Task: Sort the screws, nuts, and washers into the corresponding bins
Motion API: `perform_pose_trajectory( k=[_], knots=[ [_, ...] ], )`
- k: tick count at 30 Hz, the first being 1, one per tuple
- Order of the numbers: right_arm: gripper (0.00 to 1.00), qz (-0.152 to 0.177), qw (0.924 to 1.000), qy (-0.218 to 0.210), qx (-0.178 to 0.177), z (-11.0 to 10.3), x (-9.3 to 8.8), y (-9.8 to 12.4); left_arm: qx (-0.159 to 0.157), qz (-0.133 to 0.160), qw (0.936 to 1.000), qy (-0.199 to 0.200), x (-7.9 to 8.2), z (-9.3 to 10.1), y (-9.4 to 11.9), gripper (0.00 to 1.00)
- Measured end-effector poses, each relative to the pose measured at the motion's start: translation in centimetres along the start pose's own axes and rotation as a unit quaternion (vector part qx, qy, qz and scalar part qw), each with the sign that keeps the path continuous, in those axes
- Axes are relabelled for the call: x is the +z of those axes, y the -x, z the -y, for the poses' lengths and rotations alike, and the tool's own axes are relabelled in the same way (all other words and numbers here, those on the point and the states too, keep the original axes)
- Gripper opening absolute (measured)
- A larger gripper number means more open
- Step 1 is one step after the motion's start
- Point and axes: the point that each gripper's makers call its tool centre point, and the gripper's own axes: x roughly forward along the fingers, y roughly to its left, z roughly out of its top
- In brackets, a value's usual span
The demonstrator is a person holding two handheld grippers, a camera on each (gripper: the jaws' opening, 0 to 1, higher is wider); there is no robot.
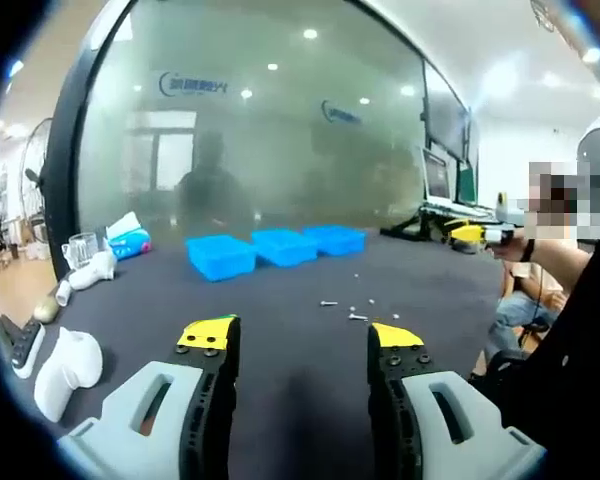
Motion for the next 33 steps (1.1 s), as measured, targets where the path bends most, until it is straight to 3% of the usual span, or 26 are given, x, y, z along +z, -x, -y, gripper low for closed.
perform_pose_trajectory(
  k=[9,16,26,33],
  knots=[
    [0.40,-0.002,0.9999,-0.015,0.004,-0.1,-0.3,0.7,0.002,0.002,1.0000,-0.008,0.5,-0.1,0.5,0.49],
    [0.40,-0.007,0.9994,-0.016,0.031,-0.9,-0.6,0.7,0.003,0.003,0.9999,-0.010,0.7,-0.3,0.7,0.50],
    [0.38,-0.038,0.9932,0.002,0.110,-3.2,-1.8,-0.1,-0.001,-0.003,1.0000,-0.006,0.4,-0.5,1.0,0.50],
    [0.38,-0.052,0.9889,0.014,0.138,-4.2,-2.3,-0.6,-0.002,-0.006,1.0000,-0.007,0.1,-0.5,1.2,0.50]
  ],
)
